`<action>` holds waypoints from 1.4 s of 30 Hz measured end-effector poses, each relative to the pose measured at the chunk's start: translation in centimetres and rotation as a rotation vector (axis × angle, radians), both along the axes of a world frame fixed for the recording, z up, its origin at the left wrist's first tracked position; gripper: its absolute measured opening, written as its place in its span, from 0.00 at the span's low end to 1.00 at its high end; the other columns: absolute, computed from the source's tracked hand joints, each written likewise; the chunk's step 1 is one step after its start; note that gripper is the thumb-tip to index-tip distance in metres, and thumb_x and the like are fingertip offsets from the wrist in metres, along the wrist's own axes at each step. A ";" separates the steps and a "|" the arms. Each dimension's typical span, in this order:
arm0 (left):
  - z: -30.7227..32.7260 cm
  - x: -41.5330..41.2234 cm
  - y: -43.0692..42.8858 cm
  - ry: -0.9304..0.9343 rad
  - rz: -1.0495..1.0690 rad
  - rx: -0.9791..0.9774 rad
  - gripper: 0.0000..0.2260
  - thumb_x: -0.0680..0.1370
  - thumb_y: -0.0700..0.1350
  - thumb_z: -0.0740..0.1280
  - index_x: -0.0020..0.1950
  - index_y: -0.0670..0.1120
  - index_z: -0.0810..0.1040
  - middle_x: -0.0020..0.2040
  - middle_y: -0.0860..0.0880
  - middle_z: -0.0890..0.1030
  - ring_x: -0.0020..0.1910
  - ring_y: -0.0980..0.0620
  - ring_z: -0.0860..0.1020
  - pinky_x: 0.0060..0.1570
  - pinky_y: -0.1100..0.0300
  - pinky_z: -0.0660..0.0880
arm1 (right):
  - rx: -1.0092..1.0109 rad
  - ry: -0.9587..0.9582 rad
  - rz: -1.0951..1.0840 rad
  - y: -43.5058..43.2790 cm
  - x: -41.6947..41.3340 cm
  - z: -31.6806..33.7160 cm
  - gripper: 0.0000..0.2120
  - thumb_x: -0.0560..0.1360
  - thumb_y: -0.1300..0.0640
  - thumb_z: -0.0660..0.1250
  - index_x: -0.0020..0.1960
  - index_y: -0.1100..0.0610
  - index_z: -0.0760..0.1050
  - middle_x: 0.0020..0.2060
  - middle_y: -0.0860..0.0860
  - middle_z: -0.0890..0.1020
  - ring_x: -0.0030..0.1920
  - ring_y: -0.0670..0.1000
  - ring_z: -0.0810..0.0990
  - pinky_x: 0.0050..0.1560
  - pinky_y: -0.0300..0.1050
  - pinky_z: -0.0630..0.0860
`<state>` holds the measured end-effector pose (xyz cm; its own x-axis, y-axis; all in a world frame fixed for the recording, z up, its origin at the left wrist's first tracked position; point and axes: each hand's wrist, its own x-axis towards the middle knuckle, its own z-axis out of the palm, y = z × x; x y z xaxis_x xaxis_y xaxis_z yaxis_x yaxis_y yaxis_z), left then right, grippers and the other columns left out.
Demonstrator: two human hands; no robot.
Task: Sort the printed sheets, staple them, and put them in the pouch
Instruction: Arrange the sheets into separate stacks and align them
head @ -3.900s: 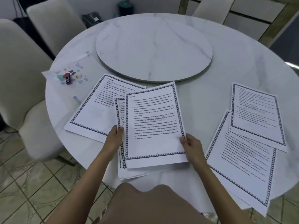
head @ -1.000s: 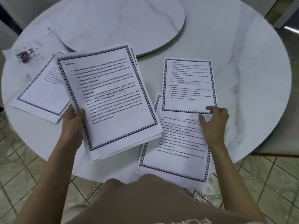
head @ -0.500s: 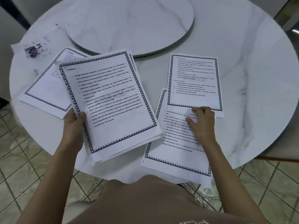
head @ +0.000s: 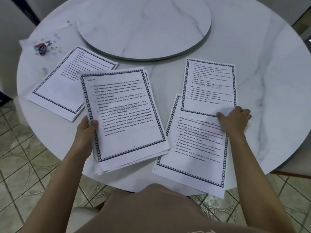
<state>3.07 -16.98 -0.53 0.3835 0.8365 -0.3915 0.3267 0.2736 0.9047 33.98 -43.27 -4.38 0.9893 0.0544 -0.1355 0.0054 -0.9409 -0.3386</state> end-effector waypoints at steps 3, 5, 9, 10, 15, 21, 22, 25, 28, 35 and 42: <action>-0.1 0.2 0.3 0.011 -0.018 -0.008 0.12 0.81 0.38 0.54 0.63 0.43 0.70 0.58 0.46 0.76 0.54 0.45 0.75 0.57 0.52 0.71 | -0.013 0.060 -0.046 0.3 0.5 0.5 0.35 0.70 0.49 0.71 0.64 0.72 0.62 0.64 0.69 0.63 0.66 0.65 0.61 0.65 0.53 0.60; -0.2 0.3 0.5 0.017 -0.032 -0.016 0.09 0.81 0.38 0.54 0.59 0.45 0.70 0.57 0.46 0.76 0.54 0.45 0.75 0.58 0.51 0.71 | -0.051 0.110 -0.057 0.4 1.0 1.0 0.37 0.69 0.48 0.72 0.64 0.71 0.62 0.65 0.69 0.64 0.66 0.64 0.61 0.65 0.52 0.60; -0.5 0.4 0.8 0.029 -0.061 -0.030 0.08 0.81 0.38 0.54 0.57 0.44 0.70 0.56 0.46 0.76 0.54 0.45 0.76 0.59 0.50 0.71 | -0.072 0.221 -0.078 0.5 2.1 1.7 0.40 0.66 0.49 0.75 0.65 0.70 0.60 0.66 0.67 0.64 0.67 0.63 0.61 0.65 0.53 0.62; -0.6 0.4 0.9 0.031 -0.064 -0.032 0.08 0.81 0.38 0.54 0.57 0.44 0.70 0.56 0.46 0.76 0.54 0.45 0.76 0.59 0.50 0.71 | -0.067 0.242 -0.080 0.5 2.4 1.8 0.41 0.65 0.49 0.76 0.66 0.70 0.60 0.66 0.67 0.64 0.67 0.63 0.61 0.65 0.53 0.62; -1.2 0.0 1.4 0.073 -0.102 -0.016 0.09 0.81 0.38 0.54 0.59 0.46 0.70 0.57 0.47 0.76 0.57 0.45 0.75 0.61 0.49 0.70 | 0.018 0.306 -0.121 0.1 3.0 1.6 0.42 0.65 0.53 0.77 0.68 0.68 0.57 0.67 0.65 0.64 0.68 0.63 0.62 0.65 0.53 0.62; -1.5 0.1 1.7 0.098 -0.127 -0.016 0.13 0.81 0.38 0.54 0.64 0.42 0.70 0.59 0.46 0.76 0.57 0.46 0.74 0.61 0.51 0.70 | 0.151 0.349 -0.183 -0.4 2.9 2.1 0.42 0.59 0.53 0.79 0.66 0.66 0.64 0.65 0.62 0.69 0.65 0.62 0.68 0.62 0.55 0.70; -1.7 0.1 1.8 0.097 -0.129 -0.017 0.13 0.81 0.38 0.54 0.64 0.42 0.70 0.60 0.45 0.76 0.58 0.45 0.74 0.61 0.50 0.70 | 0.153 0.349 -0.178 -0.4 2.9 2.3 0.39 0.59 0.54 0.78 0.64 0.66 0.68 0.63 0.61 0.72 0.63 0.61 0.71 0.60 0.53 0.72; -1.9 0.1 1.9 0.104 -0.137 -0.023 0.13 0.81 0.38 0.54 0.65 0.41 0.69 0.62 0.44 0.75 0.60 0.44 0.74 0.63 0.48 0.69 | 0.220 0.295 -0.102 -0.6 2.8 2.5 0.19 0.68 0.62 0.72 0.57 0.68 0.76 0.54 0.60 0.79 0.52 0.59 0.77 0.51 0.47 0.72; -2.2 0.2 1.9 0.097 -0.138 -0.020 0.14 0.81 0.38 0.53 0.66 0.41 0.69 0.61 0.45 0.75 0.59 0.45 0.74 0.62 0.51 0.69 | 0.412 0.242 -0.083 -0.8 2.6 2.3 0.13 0.71 0.65 0.67 0.56 0.68 0.77 0.52 0.63 0.79 0.46 0.54 0.73 0.47 0.45 0.69; -2.1 0.5 2.2 0.093 -0.178 0.079 0.17 0.82 0.39 0.53 0.71 0.42 0.64 0.65 0.50 0.71 0.63 0.51 0.71 0.63 0.56 0.66 | 0.636 0.442 -0.035 0.4 1.4 2.0 0.13 0.76 0.66 0.61 0.60 0.65 0.74 0.44 0.57 0.78 0.37 0.50 0.75 0.24 0.32 0.75; -0.5 0.3 4.0 -0.038 -0.172 0.125 0.16 0.81 0.37 0.53 0.69 0.45 0.67 0.60 0.50 0.76 0.58 0.51 0.75 0.59 0.56 0.71 | 0.765 0.261 -0.057 -0.3 -0.8 1.5 0.12 0.77 0.65 0.60 0.58 0.62 0.75 0.47 0.58 0.79 0.40 0.53 0.78 0.36 0.40 0.81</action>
